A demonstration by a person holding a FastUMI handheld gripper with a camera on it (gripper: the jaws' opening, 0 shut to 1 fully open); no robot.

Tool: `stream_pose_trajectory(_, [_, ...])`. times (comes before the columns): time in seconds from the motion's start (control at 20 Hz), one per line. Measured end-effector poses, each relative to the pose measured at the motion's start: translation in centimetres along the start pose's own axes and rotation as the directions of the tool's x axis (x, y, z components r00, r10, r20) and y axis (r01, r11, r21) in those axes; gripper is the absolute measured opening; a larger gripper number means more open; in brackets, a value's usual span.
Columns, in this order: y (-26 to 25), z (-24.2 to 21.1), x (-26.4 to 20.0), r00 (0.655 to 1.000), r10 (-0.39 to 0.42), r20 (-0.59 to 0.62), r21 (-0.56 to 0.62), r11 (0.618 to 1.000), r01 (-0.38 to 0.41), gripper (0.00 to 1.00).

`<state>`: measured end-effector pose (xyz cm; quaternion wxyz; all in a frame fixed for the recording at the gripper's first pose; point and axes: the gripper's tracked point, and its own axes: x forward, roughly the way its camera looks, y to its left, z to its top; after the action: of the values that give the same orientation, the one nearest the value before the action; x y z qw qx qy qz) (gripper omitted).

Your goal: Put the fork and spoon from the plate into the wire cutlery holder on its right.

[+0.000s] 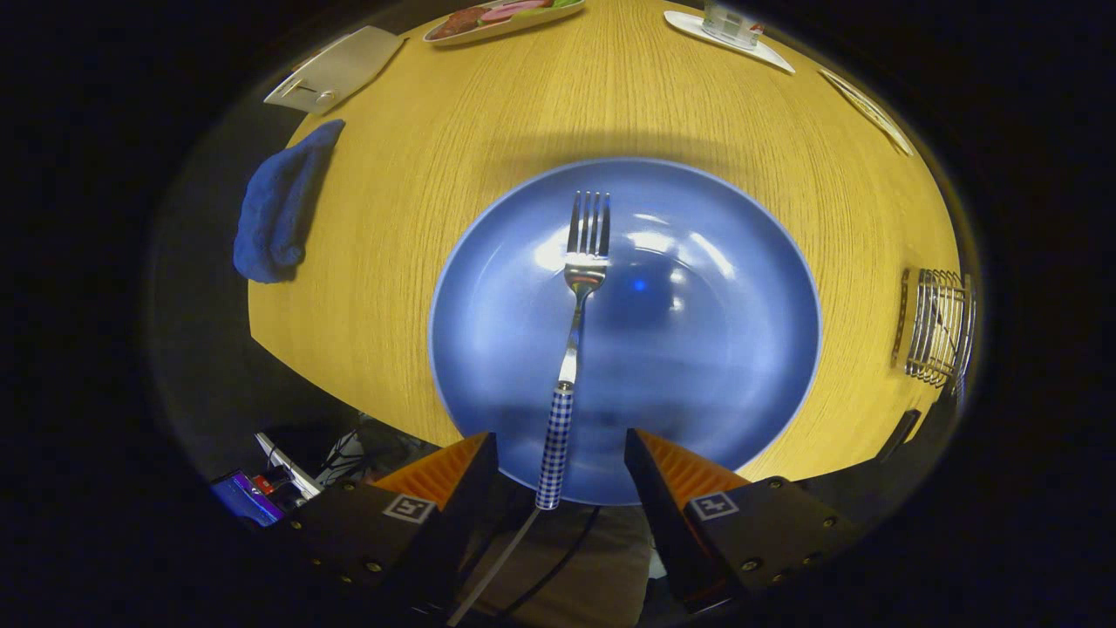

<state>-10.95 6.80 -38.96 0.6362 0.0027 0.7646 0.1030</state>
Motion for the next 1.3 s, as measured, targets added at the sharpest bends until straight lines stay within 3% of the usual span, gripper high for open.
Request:
stream_pose_trajectory(0.05, [-0.3,-0.2,0.2,1.0,-0.006,-0.009,-0.006,1.0,0.006,0.82])
stream_pose_trajectory(0.2, [-0.5,0.1,0.5,1.0,-0.011,-0.002,-0.011,1.0,0.011,0.85])
stream_pose_trajectory(0.25, [-0.8,0.1,0.8,1.0,-0.019,-0.009,-0.009,1.0,0.019,0.76])
stream_pose_trajectory(0.4, [-1.2,0.5,0.1,0.999,-0.045,-0.025,-0.048,0.998,0.044,0.67])
stream_pose_trajectory(0.45, [-1.5,0.2,0.6,0.998,-0.059,-0.032,-0.054,0.997,0.057,0.5])
stream_pose_trajectory(0.5, [-1.6,0.2,0.8,0.997,-0.06,-0.039,-0.073,0.996,0.057,0.41])
stream_pose_trajectory(0.7, [-3.6,0.9,0.8,0.989,-0.138,-0.045,-0.158,0.979,0.129,0.39])
stream_pose_trajectory(0.75, [-3.8,1.1,0.7,0.989,-0.146,-0.036,-0.166,0.977,0.138,0.04])
stream_pose_trajectory(1.3, [-4.8,1.3,-3.7,0.985,-0.12,-0.126,-0.284,0.955,0.08,0.04])
